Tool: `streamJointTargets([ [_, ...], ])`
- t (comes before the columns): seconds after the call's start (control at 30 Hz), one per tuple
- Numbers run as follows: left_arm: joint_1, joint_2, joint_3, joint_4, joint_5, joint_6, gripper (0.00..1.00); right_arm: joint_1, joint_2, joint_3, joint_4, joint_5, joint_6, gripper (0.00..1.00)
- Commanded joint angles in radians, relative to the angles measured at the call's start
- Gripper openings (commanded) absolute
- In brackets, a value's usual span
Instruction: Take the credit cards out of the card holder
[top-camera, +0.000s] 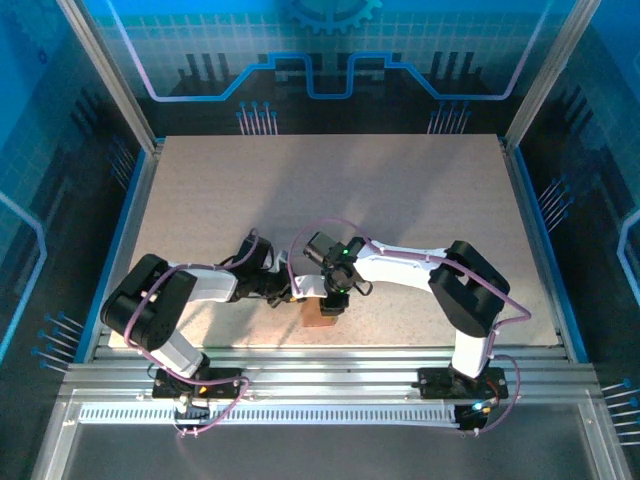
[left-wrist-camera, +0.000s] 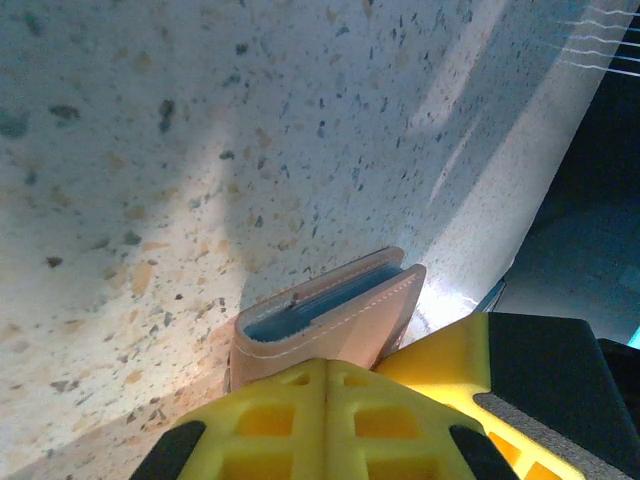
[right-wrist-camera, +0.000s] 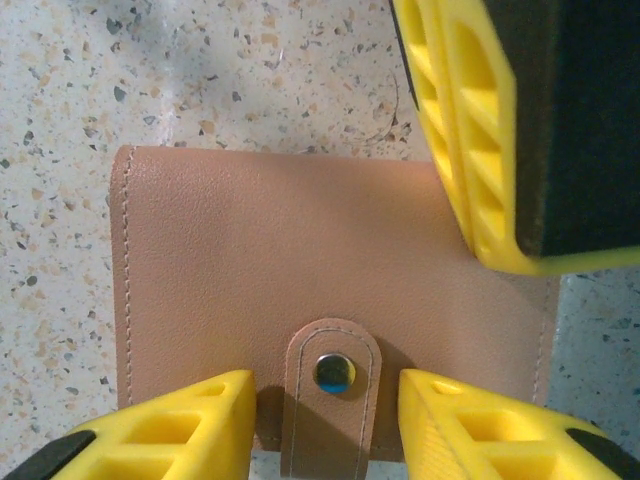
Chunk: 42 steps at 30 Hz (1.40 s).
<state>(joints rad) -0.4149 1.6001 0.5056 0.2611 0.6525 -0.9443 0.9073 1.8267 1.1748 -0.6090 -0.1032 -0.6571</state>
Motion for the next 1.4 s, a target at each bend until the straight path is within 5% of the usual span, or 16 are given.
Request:
streamJointTargets([
  [0.0, -0.002, 0.023, -0.028, -0.039, 0.019, -0.018, 0.03, 0.031, 0.032, 0.022, -0.003, 0.029, 0.008, 0.41],
  [1.37, -0.001, 0.026, -0.015, -0.144, -0.033, 0.024, 0.01, 0.027, -0.151, -0.238, 0.316, -0.041, 0.106, 0.17],
])
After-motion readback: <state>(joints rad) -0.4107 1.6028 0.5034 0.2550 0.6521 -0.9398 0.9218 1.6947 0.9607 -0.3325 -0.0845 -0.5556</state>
